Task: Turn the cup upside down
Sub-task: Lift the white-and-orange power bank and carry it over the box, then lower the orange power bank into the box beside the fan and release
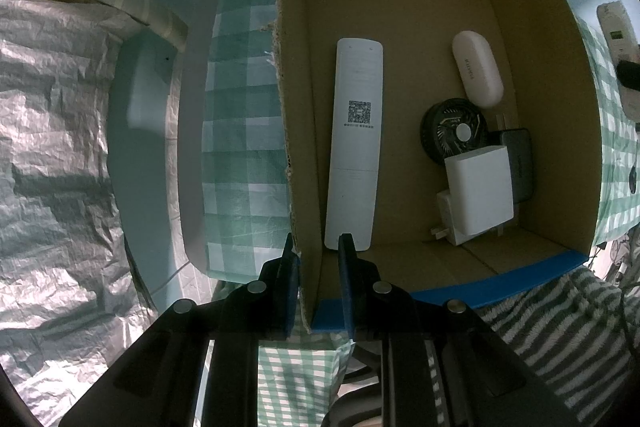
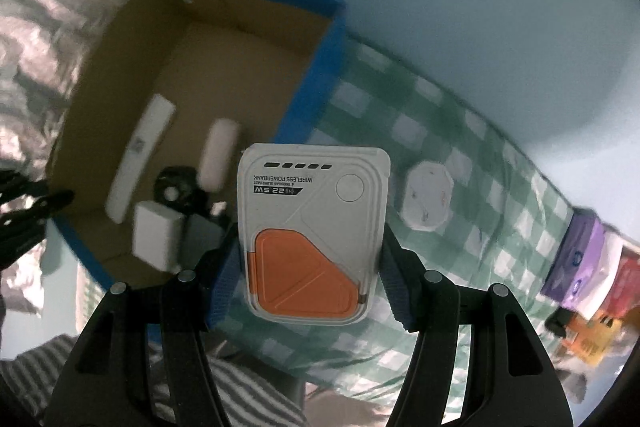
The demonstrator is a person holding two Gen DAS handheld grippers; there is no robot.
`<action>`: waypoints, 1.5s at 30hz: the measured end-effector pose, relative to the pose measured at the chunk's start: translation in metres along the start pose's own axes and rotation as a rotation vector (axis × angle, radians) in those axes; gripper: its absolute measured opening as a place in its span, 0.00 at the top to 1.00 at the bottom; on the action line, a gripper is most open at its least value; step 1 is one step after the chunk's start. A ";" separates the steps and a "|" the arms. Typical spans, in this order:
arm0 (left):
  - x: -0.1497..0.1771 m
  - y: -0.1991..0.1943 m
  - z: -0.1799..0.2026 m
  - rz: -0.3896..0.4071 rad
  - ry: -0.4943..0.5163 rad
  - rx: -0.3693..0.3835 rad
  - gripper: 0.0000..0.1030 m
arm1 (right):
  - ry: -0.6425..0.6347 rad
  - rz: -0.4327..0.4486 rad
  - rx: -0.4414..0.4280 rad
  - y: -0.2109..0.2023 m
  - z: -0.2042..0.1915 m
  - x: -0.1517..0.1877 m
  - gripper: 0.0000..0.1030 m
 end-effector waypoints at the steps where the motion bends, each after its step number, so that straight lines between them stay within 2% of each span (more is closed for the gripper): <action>1: 0.000 0.000 0.000 0.000 0.001 0.000 0.84 | -0.016 0.003 -0.005 -0.008 -0.004 -0.002 0.38; 4: 0.000 0.000 0.000 0.000 0.001 0.000 0.84 | -0.059 0.013 -0.023 -0.024 -0.021 -0.004 0.38; 8: 0.000 -0.001 0.000 0.000 0.003 0.000 0.84 | -0.115 0.009 -0.045 -0.022 -0.047 -0.008 0.38; 18: -0.001 -0.001 0.000 0.001 0.002 0.000 0.84 | -0.255 -0.059 -0.034 0.017 -0.103 -0.005 0.38; 29: 0.000 -0.001 0.000 0.001 0.003 0.000 0.84 | -0.264 -0.115 0.009 0.060 -0.097 0.006 0.38; 40: -0.002 -0.001 0.001 0.001 0.005 -0.004 0.84 | -0.260 -0.110 0.006 0.063 -0.093 0.008 0.38; 45: -0.002 -0.002 0.001 0.002 0.005 -0.006 0.83 | -0.235 -0.095 -0.030 0.056 -0.092 0.005 0.39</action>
Point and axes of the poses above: each gripper's, at about its wrist camera, not at the fingertips, and y roughly the way its jaws point, z to its right, x to its underside, the point moved 6 cm from there along y, roughly the way its jaws point, and after that the axes turned 2 degrees about y, right-handed, at the moved point
